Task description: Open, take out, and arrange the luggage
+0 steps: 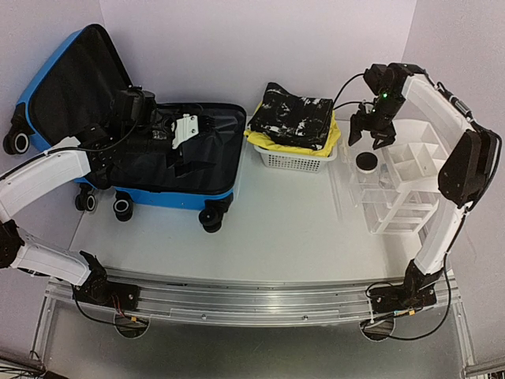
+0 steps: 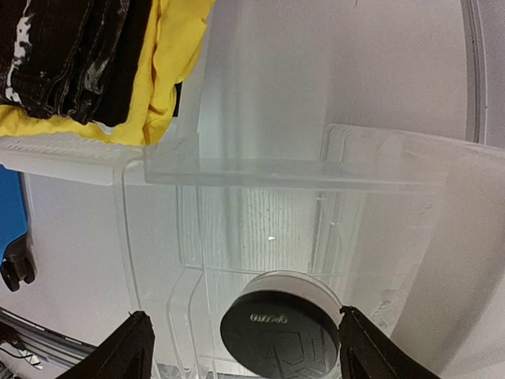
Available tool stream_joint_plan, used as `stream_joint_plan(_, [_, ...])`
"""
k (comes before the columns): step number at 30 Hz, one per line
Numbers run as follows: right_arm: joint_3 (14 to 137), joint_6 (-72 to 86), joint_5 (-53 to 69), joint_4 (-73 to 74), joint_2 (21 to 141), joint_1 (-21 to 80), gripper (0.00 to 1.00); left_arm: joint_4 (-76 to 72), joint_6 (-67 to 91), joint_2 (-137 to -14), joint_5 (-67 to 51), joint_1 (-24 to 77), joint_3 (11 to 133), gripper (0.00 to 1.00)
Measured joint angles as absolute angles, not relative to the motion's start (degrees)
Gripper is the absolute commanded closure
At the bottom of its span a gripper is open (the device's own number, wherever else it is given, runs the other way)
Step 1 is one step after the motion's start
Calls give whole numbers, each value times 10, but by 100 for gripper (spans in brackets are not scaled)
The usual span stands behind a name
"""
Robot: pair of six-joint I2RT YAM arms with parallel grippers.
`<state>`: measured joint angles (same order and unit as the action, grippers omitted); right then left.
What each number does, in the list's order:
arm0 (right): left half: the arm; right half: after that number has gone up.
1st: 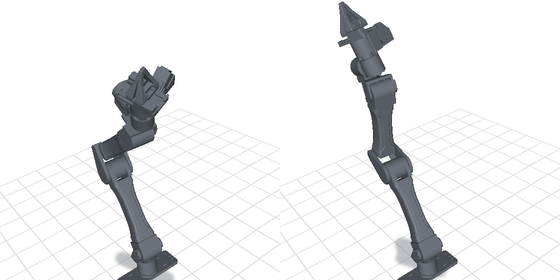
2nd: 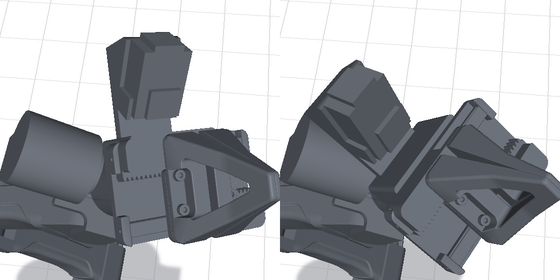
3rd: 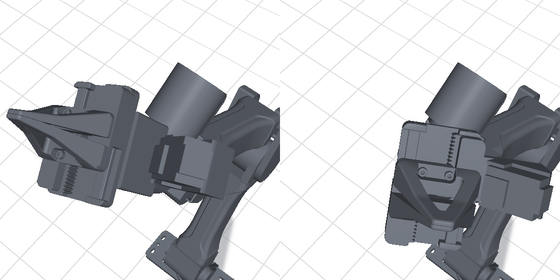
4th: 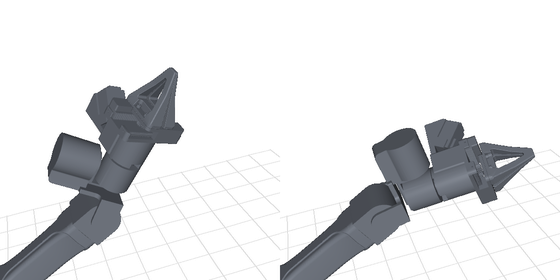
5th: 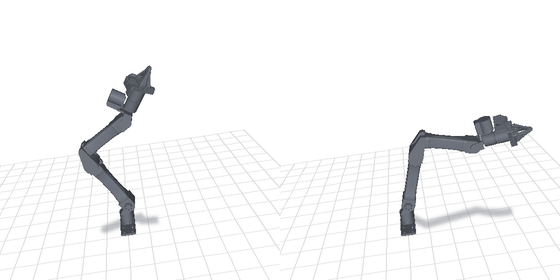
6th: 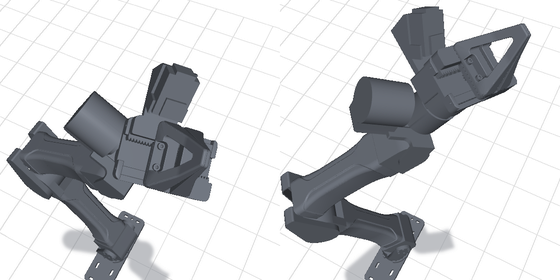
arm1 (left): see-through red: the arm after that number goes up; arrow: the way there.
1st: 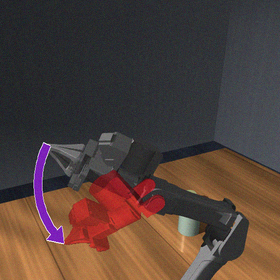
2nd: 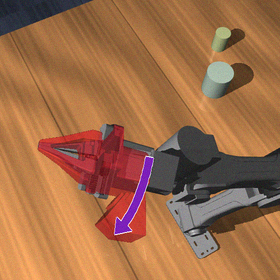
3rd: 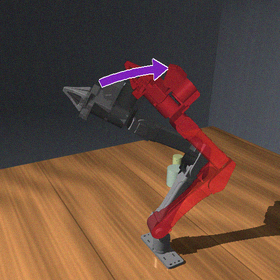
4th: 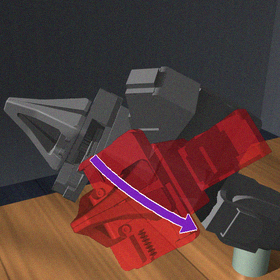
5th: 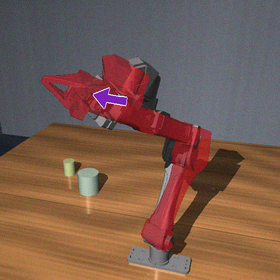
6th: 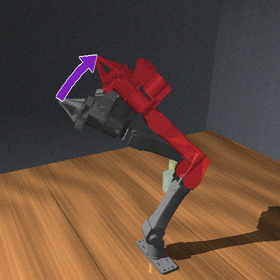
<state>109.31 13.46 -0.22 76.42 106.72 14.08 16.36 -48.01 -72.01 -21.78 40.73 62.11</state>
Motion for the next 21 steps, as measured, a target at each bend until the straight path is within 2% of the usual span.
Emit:
stream_joint_plan(7, [1140, 122, -63, 767, 1069, 174, 27, 164, -480, -720, -218, 407, 621, 0])
stream_joint_plan(12, [1177, 124, -126, 763, 1066, 261, 41, 164, -480, -720, -218, 407, 621, 0])
stream_joint_plan(16, [1142, 139, -186, 760, 1063, 351, 47, 164, -480, -720, -218, 407, 621, 0])
stream_joint_plan(19, [1102, 163, -235, 762, 1063, 393, 46, 164, -480, -720, -217, 407, 621, 0])
stream_joint_plan(21, [1084, 180, -264, 765, 1064, 408, 49, 164, -480, -720, -216, 407, 620, 0])
